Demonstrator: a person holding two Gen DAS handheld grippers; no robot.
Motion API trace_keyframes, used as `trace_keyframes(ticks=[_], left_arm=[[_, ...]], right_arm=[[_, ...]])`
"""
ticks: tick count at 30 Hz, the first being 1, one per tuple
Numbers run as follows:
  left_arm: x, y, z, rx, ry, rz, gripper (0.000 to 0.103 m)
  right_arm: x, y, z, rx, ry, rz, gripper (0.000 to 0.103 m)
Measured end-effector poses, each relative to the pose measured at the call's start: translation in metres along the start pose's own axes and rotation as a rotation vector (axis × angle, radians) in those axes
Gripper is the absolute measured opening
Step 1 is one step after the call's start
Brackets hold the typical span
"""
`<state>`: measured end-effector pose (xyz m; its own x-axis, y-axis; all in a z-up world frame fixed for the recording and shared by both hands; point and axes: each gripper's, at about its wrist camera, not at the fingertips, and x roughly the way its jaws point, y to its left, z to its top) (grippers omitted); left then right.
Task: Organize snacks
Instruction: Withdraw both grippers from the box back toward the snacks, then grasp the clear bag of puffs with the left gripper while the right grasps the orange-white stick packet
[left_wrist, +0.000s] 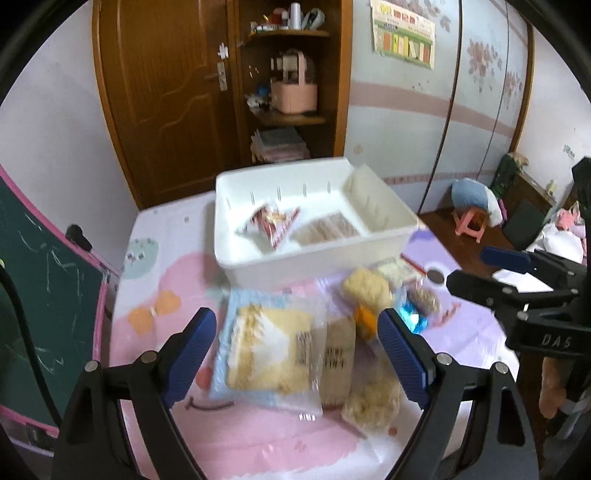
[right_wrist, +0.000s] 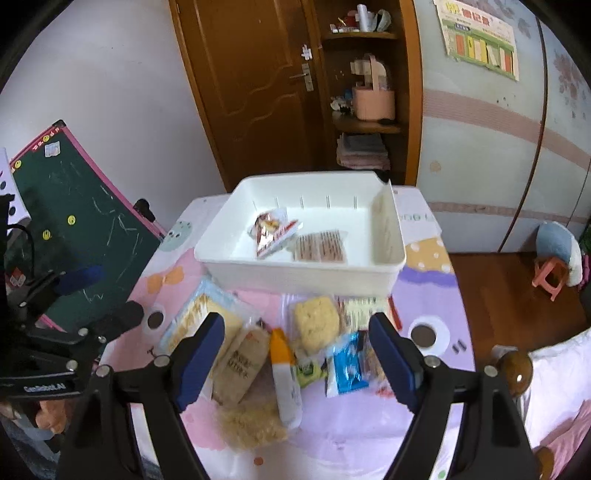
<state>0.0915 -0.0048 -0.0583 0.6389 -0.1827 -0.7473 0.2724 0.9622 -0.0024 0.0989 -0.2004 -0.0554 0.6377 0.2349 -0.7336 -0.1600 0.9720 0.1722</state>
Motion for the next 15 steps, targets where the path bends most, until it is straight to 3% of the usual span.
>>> trace_keyframes(ticks=[7, 15], left_arm=[[0.037, -0.021, -0.051, 0.015, 0.106, -0.089, 0.088], [0.078, -0.057, -0.082, 0.079, 0.224, -0.159, 0.088]], right_arm=[[0.016, -0.013, -0.041, 0.058, 0.053, -0.006, 0.071], [0.038, -0.046, -0.079, 0.182, 0.149, -0.011, 0.069]])
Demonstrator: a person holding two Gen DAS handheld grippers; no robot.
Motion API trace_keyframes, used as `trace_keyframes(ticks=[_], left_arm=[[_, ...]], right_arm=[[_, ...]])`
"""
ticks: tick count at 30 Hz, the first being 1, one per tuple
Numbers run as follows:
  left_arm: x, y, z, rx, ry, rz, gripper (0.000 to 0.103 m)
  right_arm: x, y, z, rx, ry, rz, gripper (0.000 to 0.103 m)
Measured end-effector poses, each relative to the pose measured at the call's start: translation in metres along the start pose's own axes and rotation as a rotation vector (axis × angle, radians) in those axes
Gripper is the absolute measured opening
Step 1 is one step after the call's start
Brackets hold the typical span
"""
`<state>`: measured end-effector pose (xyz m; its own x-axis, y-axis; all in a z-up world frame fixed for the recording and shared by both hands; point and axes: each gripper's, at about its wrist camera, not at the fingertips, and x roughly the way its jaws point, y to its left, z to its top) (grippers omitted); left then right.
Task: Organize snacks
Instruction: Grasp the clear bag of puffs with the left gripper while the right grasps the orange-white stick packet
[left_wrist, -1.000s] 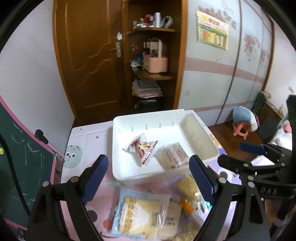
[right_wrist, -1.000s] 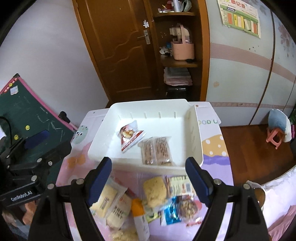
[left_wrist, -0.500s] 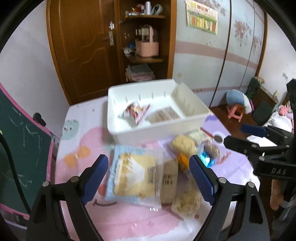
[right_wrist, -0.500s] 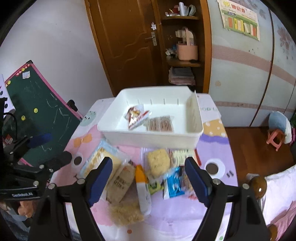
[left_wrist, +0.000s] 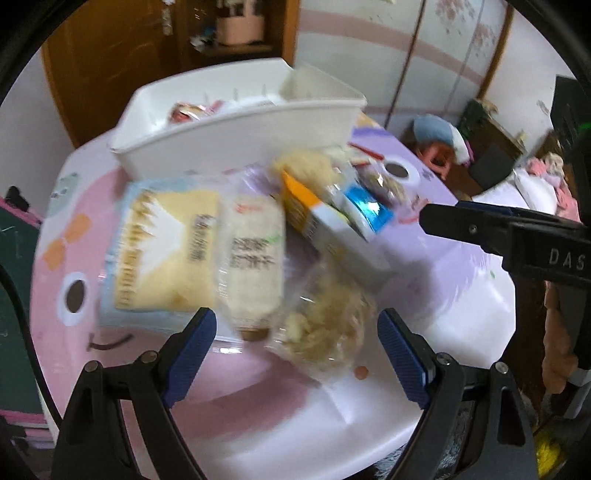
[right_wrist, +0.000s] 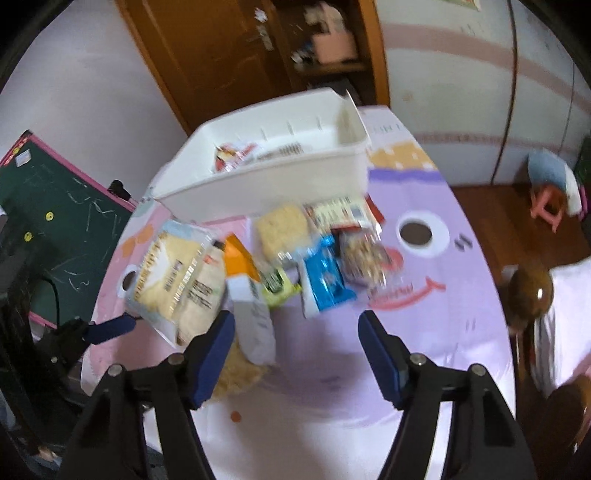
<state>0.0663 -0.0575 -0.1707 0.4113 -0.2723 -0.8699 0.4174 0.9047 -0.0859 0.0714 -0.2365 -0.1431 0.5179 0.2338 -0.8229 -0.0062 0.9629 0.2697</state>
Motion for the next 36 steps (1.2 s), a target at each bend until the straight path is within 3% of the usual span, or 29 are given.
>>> trace_keyframes(ticks=[10, 14, 21, 30, 36], left_arm=[[0.048, -0.015, -0.01, 0.002, 0.104, -0.019, 0.088], [0.061, -0.015, -0.013, -0.002, 0.139, -0.016, 0.071], [0.06, -0.006, -0.012, -0.041, 0.12, -0.085, 0.05], [0.027, 0.006, -0.027, -0.028, 0.094, -0.081, 0.047], [0.017, 0.015, -0.031, -0.046, 0.077, -0.081, 0.047]], right_arm=[[0.013, -0.011, -0.011, 0.036, 0.04, 0.032, 0.069], [0.019, -0.008, -0.011, 0.026, 0.05, 0.042, 0.069], [0.027, 0.0, -0.012, 0.009, 0.068, 0.087, 0.069], [0.046, 0.031, 0.001, -0.072, 0.093, 0.101, 0.069], [0.077, 0.049, 0.008, -0.122, 0.132, 0.05, 0.069]])
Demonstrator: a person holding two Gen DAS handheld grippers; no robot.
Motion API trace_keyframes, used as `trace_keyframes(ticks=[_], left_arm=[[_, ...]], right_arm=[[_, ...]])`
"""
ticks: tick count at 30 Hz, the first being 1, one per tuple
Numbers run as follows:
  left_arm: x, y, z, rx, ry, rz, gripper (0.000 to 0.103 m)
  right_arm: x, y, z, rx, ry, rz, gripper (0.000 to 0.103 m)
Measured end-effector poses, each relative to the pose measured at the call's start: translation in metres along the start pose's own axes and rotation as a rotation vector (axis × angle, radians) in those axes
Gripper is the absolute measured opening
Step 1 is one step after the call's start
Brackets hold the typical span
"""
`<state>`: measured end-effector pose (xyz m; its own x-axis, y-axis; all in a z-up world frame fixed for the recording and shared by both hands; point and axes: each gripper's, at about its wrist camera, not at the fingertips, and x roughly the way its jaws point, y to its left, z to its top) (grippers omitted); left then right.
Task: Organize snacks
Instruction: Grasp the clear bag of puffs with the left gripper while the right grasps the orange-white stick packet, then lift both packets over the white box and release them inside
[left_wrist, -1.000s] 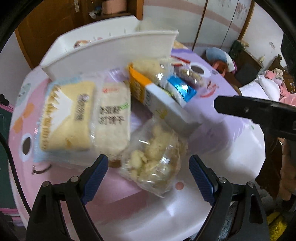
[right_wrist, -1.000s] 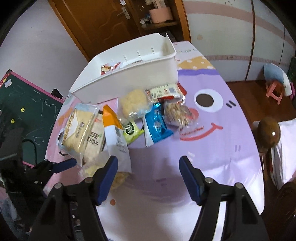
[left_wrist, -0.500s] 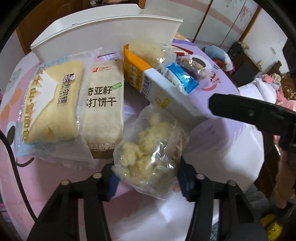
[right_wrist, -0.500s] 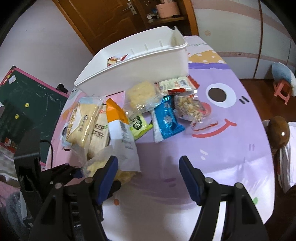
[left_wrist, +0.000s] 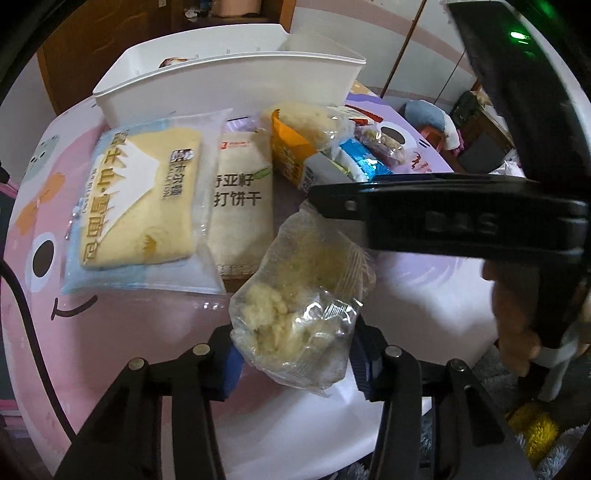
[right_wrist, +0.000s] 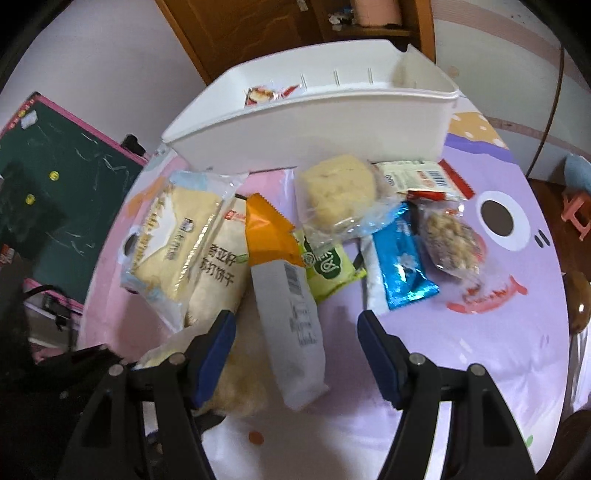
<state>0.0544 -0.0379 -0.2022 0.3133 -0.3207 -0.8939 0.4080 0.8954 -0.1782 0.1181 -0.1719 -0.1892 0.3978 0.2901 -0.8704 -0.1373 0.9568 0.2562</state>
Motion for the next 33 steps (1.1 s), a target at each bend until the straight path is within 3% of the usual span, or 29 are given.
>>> trace_keyframes(ticks=[1, 2, 5, 10, 18, 33], left_arm=[[-0.001, 0.002, -0.001, -0.005, 0.0, -0.003, 0.047], [-0.002, 0.003, -0.001, -0.007, -0.001, -0.004, 0.047], [-0.007, 0.005, -0.003, -0.01, -0.016, -0.001, 0.047], [-0.022, 0.014, -0.004, -0.022, -0.047, -0.01, 0.047], [-0.058, 0.026, -0.001, -0.05, -0.118, -0.019, 0.047], [-0.144, 0.041, 0.038, -0.169, -0.346, -0.028, 0.047]], right_arm=[[0.003, 0.0, 0.001, -0.001, 0.006, -0.004, 0.062], [0.008, 0.001, 0.002, 0.0, 0.023, -0.006, 0.047], [0.021, -0.006, -0.002, 0.028, 0.075, 0.012, 0.024], [0.011, -0.008, -0.013, 0.015, 0.051, 0.014, 0.02], [-0.025, -0.01, -0.031, 0.042, 0.032, 0.097, 0.019], [-0.106, 0.017, -0.001, -0.03, -0.224, 0.093, 0.019]])
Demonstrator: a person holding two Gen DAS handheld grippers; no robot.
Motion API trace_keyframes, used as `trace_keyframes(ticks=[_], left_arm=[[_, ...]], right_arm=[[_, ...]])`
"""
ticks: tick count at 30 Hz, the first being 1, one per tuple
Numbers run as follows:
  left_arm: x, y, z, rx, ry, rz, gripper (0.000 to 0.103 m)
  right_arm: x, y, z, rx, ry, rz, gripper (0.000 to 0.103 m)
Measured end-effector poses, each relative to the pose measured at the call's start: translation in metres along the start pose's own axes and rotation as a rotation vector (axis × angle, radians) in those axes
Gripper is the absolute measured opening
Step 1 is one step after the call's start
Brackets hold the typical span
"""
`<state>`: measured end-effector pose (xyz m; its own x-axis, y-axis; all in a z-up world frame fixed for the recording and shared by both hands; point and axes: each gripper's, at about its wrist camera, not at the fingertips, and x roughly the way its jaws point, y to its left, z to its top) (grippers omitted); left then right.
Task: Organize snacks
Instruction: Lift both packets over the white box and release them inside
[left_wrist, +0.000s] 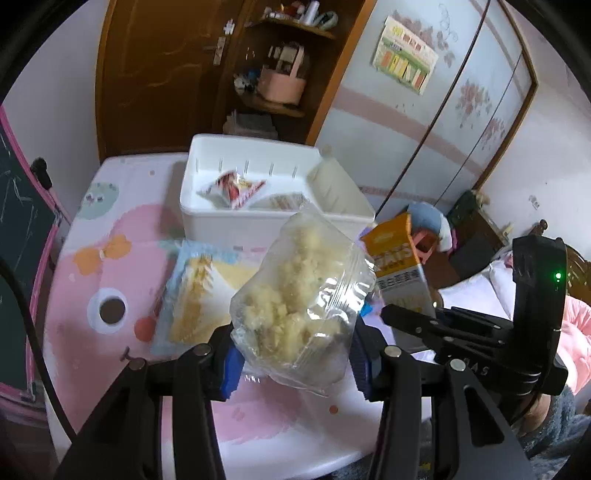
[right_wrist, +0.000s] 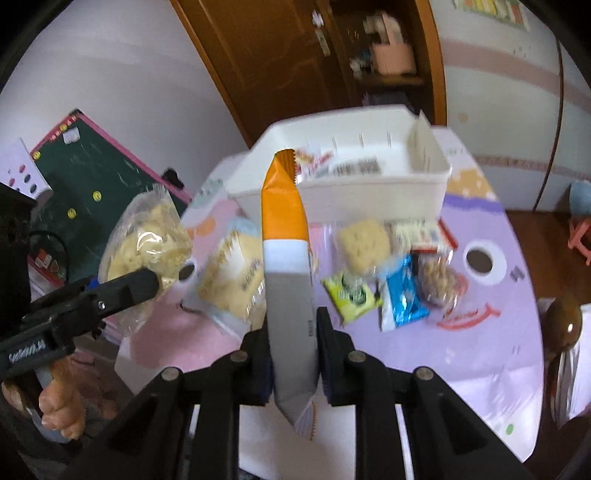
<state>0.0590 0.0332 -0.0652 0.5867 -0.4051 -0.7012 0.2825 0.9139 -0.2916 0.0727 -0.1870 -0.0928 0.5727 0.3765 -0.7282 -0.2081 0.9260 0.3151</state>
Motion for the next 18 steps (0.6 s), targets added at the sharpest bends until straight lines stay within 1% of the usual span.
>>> trace_keyframes(ticks=[5, 8, 11, 15, 17, 18], left_arm=[[-0.017, -0.007, 0.024, 0.034, -0.061, 0.025, 0.047], [-0.025, -0.009, 0.048, 0.033, -0.094, 0.035, 0.047], [-0.03, -0.008, 0.077, 0.023, -0.127, 0.078, 0.047], [-0.032, -0.005, 0.116, -0.001, -0.153, 0.101, 0.047], [-0.032, -0.005, 0.135, 0.007, -0.179, 0.122, 0.047], [-0.031, -0.006, 0.146, 0.018, -0.194, 0.15, 0.047]], right_arm=[[-0.017, -0.001, 0.022, -0.007, -0.069, -0.017, 0.019], [-0.024, -0.001, 0.043, -0.019, -0.106, -0.035, 0.019], [-0.037, 0.001, 0.065, -0.034, -0.163, -0.054, 0.019], [-0.049, 0.003, 0.104, -0.057, -0.233, -0.08, 0.019], [-0.053, 0.004, 0.12, -0.072, -0.271, -0.109, 0.019], [-0.055, 0.005, 0.131, -0.078, -0.292, -0.122, 0.019]])
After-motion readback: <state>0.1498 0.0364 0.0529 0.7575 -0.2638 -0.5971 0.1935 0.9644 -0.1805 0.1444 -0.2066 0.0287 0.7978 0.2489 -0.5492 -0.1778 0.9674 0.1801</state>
